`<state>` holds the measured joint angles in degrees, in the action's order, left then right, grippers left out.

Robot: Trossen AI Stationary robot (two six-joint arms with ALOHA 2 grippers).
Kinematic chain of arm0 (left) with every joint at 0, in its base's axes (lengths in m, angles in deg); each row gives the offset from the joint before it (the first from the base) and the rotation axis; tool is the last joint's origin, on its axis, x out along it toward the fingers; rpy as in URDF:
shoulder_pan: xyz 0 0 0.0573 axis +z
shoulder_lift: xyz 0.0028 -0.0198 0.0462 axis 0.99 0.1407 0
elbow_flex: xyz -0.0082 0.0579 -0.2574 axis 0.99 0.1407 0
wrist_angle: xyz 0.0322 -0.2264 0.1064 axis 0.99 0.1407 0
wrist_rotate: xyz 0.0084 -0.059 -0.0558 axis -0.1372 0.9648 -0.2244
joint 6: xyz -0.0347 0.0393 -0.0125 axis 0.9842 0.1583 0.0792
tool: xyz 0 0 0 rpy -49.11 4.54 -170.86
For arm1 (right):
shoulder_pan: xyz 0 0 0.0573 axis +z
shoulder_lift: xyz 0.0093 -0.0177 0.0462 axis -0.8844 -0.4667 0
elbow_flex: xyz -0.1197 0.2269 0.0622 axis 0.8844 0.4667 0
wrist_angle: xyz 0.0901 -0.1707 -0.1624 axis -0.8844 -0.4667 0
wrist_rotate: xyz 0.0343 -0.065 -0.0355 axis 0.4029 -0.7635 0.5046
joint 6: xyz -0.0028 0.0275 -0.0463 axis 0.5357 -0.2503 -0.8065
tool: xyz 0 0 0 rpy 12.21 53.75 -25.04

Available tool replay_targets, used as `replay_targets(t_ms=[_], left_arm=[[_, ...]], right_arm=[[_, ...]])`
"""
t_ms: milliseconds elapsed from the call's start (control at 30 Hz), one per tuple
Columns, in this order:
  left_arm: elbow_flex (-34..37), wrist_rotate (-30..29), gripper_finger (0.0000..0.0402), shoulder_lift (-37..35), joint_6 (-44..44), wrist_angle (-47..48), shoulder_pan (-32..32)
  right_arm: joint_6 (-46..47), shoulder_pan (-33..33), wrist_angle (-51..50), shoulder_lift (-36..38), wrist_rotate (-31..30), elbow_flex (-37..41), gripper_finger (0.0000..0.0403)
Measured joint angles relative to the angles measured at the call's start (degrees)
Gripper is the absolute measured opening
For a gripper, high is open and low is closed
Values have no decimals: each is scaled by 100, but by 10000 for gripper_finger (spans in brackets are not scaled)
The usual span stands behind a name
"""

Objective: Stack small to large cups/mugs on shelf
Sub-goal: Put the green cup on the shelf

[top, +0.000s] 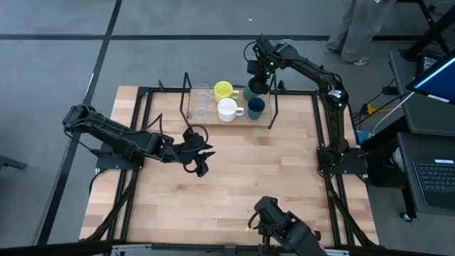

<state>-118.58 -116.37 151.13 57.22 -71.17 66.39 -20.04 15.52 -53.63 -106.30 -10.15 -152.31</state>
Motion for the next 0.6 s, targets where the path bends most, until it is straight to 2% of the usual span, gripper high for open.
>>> replay_targets(t_ms=[267, 600], left_arm=[[0, 0, 110, 0, 0, 0, 1], [0, 2, 110, 0, 0, 1, -1]], right_arm=[[-2, 0, -5, 1, 0, 0, 33], [-2, 2, -24, 2, 0, -2, 115]])
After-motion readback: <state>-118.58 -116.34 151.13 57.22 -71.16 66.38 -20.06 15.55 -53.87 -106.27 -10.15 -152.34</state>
